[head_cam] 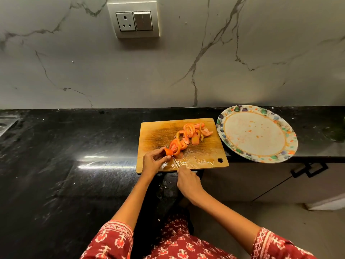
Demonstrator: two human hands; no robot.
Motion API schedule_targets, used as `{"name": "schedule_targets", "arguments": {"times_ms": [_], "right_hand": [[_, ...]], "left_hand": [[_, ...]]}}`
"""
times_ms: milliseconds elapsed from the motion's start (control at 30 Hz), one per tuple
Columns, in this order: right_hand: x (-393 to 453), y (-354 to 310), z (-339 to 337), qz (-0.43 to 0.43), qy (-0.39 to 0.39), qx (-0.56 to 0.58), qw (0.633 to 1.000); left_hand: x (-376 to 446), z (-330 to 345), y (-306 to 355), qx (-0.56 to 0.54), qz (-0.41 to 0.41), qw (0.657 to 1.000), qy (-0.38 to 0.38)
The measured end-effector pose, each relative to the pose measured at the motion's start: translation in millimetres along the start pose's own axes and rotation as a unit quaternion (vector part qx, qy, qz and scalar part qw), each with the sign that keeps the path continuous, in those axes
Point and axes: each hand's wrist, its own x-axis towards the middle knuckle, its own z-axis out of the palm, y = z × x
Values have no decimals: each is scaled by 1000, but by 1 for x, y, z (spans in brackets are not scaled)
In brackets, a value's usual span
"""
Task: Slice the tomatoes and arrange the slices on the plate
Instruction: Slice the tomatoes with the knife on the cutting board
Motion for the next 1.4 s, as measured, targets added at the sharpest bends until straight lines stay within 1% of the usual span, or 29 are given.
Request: {"name": "schedule_targets", "arguments": {"times_ms": [200,367,467,633,800,1167,1400], "right_hand": [[13,-5,-7,11,-18,34,999],[-17,19,4,10,-23,19,1000],[-22,25,-5,14,-22,49,998],[-11,16,-15,17,0,82,997],[-5,5,-18,24,9,97,995],[-2,0,-19,33,-9,106,994],[18,-8,-27,32,-11,137,990]], "left_hand": [[3,0,-1,9,0,1000,-13],[1,-2,1,5,-3,1000,-10],[1,-1,2,5,-7,1000,-11],[-2,4,2,18,15,1000,-2],[-3,3,2,19,10,1000,-1],[0,5,2,24,2,1000,6],[-2,7,4,25,8,1000,-2]]}}
